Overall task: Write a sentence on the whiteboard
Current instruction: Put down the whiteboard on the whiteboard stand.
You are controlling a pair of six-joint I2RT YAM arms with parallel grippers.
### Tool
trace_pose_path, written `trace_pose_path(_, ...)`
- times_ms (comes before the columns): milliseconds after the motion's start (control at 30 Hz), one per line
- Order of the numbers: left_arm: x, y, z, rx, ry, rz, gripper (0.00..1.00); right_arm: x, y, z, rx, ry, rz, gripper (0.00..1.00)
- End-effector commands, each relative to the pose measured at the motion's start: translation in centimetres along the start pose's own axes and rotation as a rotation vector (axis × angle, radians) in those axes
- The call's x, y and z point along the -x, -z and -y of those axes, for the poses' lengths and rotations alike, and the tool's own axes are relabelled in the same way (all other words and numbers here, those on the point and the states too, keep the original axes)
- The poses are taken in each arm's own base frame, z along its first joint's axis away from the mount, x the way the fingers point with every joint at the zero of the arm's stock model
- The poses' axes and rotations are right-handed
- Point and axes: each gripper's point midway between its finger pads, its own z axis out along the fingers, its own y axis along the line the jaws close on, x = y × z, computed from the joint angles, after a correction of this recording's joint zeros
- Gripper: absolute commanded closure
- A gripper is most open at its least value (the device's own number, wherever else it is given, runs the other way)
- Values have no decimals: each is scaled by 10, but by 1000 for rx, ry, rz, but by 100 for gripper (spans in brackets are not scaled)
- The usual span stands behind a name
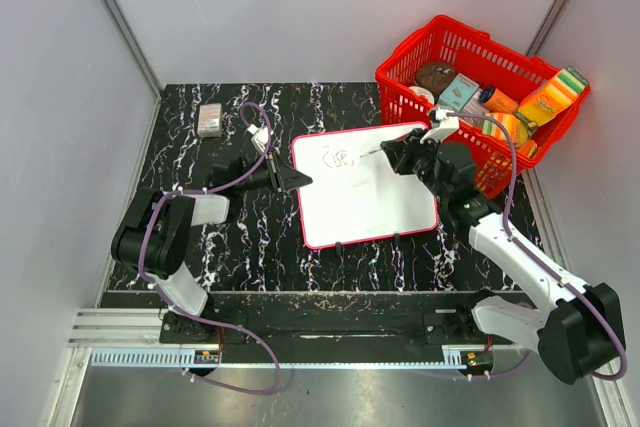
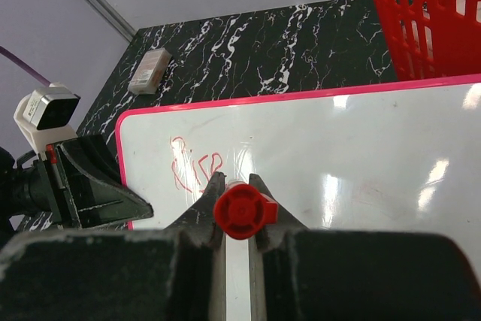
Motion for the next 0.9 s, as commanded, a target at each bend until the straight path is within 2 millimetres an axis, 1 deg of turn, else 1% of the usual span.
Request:
trace_pose_path(0,6,-4,9,-24,-125,12,100,32,-7,-3,-16,35,79,100)
trace_pose_path(33,5,-4,9,-23,-124,11,100,35,-9,-1,-30,45,88,100)
trace_pose_path(200,6,-4,9,-23,-124,11,100,35,-16,12,-91,69,91,100)
trace_pose_path(400,5,-4,9,-27,-124,8,100,35,-23,13,-97,69,95,100)
trace_pose_path(667,5,-4,9,-27,-124,8,100,40,-27,15,-111,72,113,100)
trace_pose_path(867,5,-4,10,-27,-124,8,100,37,-31,17,-117,65,111,100)
